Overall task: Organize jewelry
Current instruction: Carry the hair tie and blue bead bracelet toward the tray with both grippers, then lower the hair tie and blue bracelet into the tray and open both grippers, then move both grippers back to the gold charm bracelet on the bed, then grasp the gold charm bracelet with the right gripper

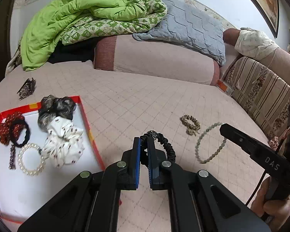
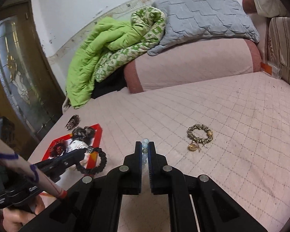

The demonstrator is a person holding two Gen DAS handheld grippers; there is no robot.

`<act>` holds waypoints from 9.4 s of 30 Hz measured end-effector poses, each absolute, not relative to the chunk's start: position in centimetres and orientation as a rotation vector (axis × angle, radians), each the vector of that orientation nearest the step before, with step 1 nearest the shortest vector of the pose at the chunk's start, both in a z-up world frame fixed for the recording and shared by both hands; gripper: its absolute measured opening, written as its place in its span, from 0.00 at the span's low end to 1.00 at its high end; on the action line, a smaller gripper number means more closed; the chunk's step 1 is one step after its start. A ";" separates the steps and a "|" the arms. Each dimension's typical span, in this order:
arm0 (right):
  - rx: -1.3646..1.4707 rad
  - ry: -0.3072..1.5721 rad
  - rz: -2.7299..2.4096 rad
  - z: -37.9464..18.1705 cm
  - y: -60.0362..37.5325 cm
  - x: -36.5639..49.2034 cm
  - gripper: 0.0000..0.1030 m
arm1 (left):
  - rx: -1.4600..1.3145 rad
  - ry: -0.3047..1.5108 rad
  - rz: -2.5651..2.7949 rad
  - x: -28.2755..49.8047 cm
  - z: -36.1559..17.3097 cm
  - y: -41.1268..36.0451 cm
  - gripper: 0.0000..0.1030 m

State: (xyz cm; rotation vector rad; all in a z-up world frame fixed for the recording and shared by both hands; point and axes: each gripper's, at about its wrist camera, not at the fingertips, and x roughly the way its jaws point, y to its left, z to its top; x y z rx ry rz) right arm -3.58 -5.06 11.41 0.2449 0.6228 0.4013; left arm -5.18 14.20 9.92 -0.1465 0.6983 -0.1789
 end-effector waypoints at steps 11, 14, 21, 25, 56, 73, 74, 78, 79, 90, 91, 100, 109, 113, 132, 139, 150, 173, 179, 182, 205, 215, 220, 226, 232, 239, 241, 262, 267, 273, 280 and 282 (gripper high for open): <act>0.160 0.619 0.452 11.1 -2.2 -8.5 0.06 | -0.141 0.684 -0.116 -9.2 10.3 16.7 0.06; 0.150 0.623 0.467 11.1 -1.3 -9.5 0.06 | -0.140 0.671 -0.100 -9.7 10.7 17.5 0.06; 0.156 0.636 0.504 11.9 0.8 -11.0 0.06 | -0.174 0.659 -0.070 -10.8 11.2 20.8 0.06; 0.153 0.642 0.529 12.3 2.3 -11.3 0.06 | -0.200 0.662 -0.051 -11.2 11.2 22.7 0.06; 0.100 0.697 0.710 13.0 15.1 -11.0 0.06 | -0.368 0.662 0.105 -13.9 10.2 34.2 0.06; 0.107 0.715 0.752 12.8 17.2 -10.6 0.06 | -0.390 0.685 0.166 -14.6 9.4 36.4 0.06; 0.109 0.718 0.755 12.8 17.2 -10.5 0.06 | -0.390 0.693 0.170 -14.6 9.3 36.5 0.06; 0.120 0.738 0.776 12.4 18.3 -10.1 0.06 | -0.392 0.709 0.184 -14.6 8.8 36.9 0.06; 0.120 0.744 0.784 12.3 18.8 -10.1 0.06 | -0.391 0.713 0.192 -14.6 8.7 37.0 0.06; 0.104 0.825 0.788 9.0 21.0 -8.5 0.06 | -0.372 0.793 0.246 -13.4 6.7 38.0 0.06; 0.102 0.830 0.780 8.7 20.9 -8.3 0.06 | -0.379 0.803 0.248 -13.2 6.4 38.2 0.06; 0.089 0.863 0.691 6.7 19.0 -6.1 0.06 | -0.391 0.833 0.253 -11.9 5.6 37.9 0.06; 0.078 0.870 0.645 5.9 18.4 -4.3 0.06 | -0.384 0.866 0.242 -10.7 4.8 37.6 0.06; 0.074 0.871 0.626 5.6 17.9 -3.7 0.06 | -0.375 0.867 0.234 -10.5 4.7 37.2 0.06; 0.074 0.917 0.534 4.3 16.4 -1.9 0.07 | -0.364 0.878 0.228 -9.7 4.4 36.5 0.06; 0.084 0.925 0.535 4.2 16.3 -2.0 0.07 | -0.359 0.881 0.228 -9.6 4.4 36.4 0.06; 0.097 0.939 0.545 3.9 16.5 -2.3 0.07 | -0.352 0.884 0.223 -9.5 4.4 36.2 0.06; 0.095 0.963 0.568 4.1 16.7 -2.9 0.11 | -0.374 0.840 0.223 -10.4 5.3 36.3 0.24; 0.106 0.934 0.584 5.2 16.0 -3.4 0.13 | -0.385 0.820 0.235 -10.9 5.7 36.6 0.24; 0.116 0.925 0.592 5.7 15.7 -3.6 0.14 | -0.381 0.817 0.234 -10.8 5.8 36.5 0.24; 0.251 0.883 0.524 6.8 3.7 -2.5 0.19 | -0.171 0.737 0.090 -10.4 8.0 28.2 0.24; 0.509 0.855 0.346 6.6 -8.2 0.4 0.19 | -0.108 0.813 -0.139 -8.8 8.8 16.9 0.24; 0.610 0.821 0.238 7.0 -15.0 1.4 0.19 | -0.053 0.859 -0.291 -5.7 9.0 9.6 0.24; 0.721 0.806 0.163 6.4 -21.1 1.0 0.19 | -0.102 0.939 -0.400 0.0 6.9 4.3 0.24; 0.736 0.827 0.174 6.0 -21.9 0.9 0.19 | -0.121 0.966 -0.395 5.5 4.2 1.5 0.24; 0.768 0.848 0.224 5.7 -21.6 1.8 0.20 | -0.006 0.954 -0.358 8.9 2.0 -1.4 0.24; 0.761 0.848 0.233 5.9 -21.4 1.9 0.20 | -0.008 0.951 -0.365 9.7 1.7 -1.7 0.24; 0.659 0.920 0.274 4.7 -17.0 3.7 0.21 | -0.115 0.923 -0.486 -2.5 6.3 6.8 0.19; 0.560 0.970 0.341 3.8 -13.0 4.7 0.20 | -0.131 0.924 -0.464 -2.3 5.8 7.9 0.19; 0.437 0.999 0.296 2.3 -10.4 6.6 0.20 | -0.117 0.893 -0.435 -2.2 6.1 8.2 0.19; 0.175 1.027 0.252 1.2 -7.4 8.3 0.13 | -0.104 0.888 -0.432 -2.1 6.0 8.8 0.19; 0.143 1.023 0.237 1.3 -7.4 8.4 0.09 | -0.112 0.873 -0.436 -2.2 6.3 9.0 0.19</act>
